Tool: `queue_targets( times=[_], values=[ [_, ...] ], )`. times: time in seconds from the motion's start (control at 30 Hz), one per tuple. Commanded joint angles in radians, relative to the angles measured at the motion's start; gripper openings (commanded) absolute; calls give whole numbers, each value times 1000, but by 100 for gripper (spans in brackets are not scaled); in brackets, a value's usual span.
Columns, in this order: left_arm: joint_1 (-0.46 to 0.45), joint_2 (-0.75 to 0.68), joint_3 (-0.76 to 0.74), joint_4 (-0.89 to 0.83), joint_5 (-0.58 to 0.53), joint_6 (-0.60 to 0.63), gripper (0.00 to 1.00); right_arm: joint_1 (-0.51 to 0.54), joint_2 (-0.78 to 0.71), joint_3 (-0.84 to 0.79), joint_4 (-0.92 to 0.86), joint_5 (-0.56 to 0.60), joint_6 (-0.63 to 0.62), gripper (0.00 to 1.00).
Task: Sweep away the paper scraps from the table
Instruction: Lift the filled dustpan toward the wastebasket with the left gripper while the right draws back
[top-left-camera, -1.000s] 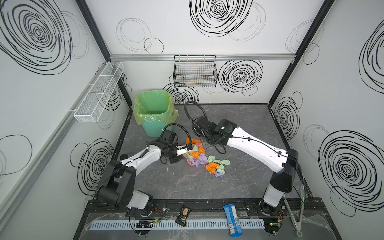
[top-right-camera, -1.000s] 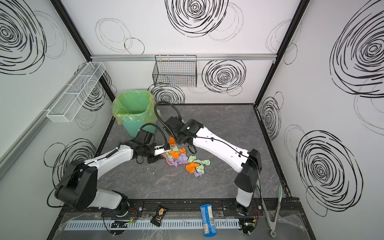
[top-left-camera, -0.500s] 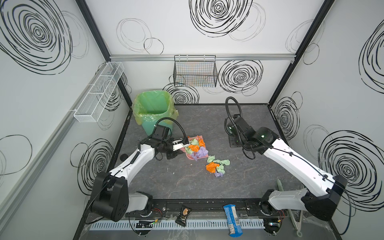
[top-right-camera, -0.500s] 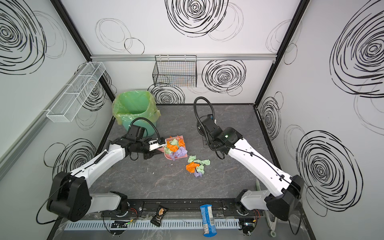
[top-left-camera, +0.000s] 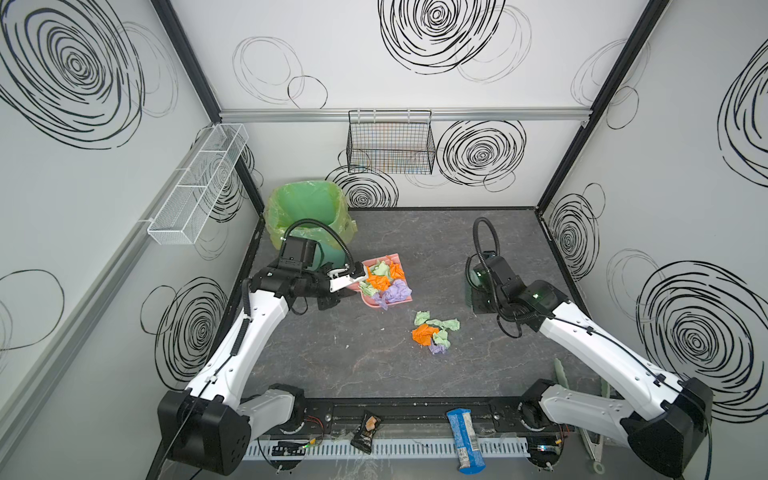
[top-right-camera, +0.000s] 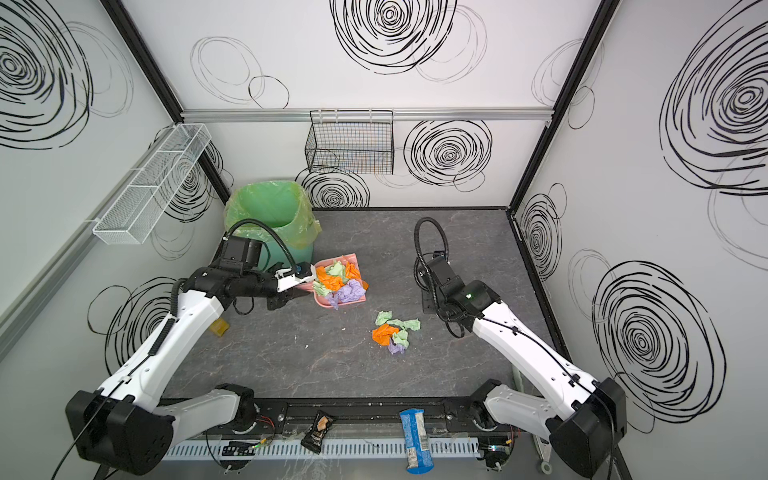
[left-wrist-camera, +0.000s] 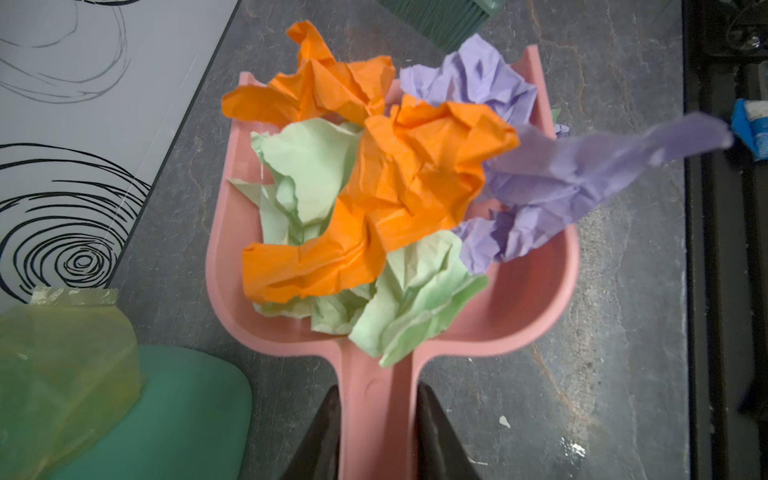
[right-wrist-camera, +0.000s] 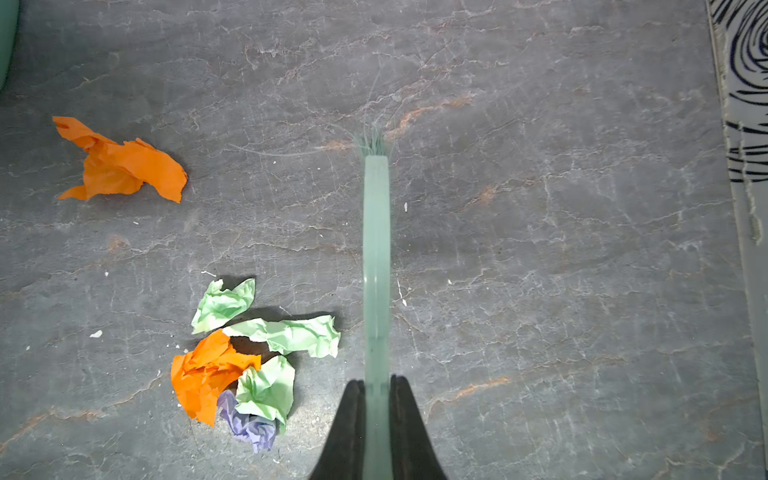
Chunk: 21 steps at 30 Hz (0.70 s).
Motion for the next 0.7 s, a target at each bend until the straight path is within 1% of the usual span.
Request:
queue_targets(
  times=[0.0, 0.3, 0.67],
  values=[
    [42, -19, 52, -99, 60, 53, 0, -8, -23, -16, 62, -11, -7, 0],
    [162, -28, 139, -168, 122, 105, 0, -12, -9, -39, 93, -27, -19, 0],
    [274, 64, 297, -238, 152, 176, 0, -10, 27, -44, 119, -52, -33, 0]
  ],
)
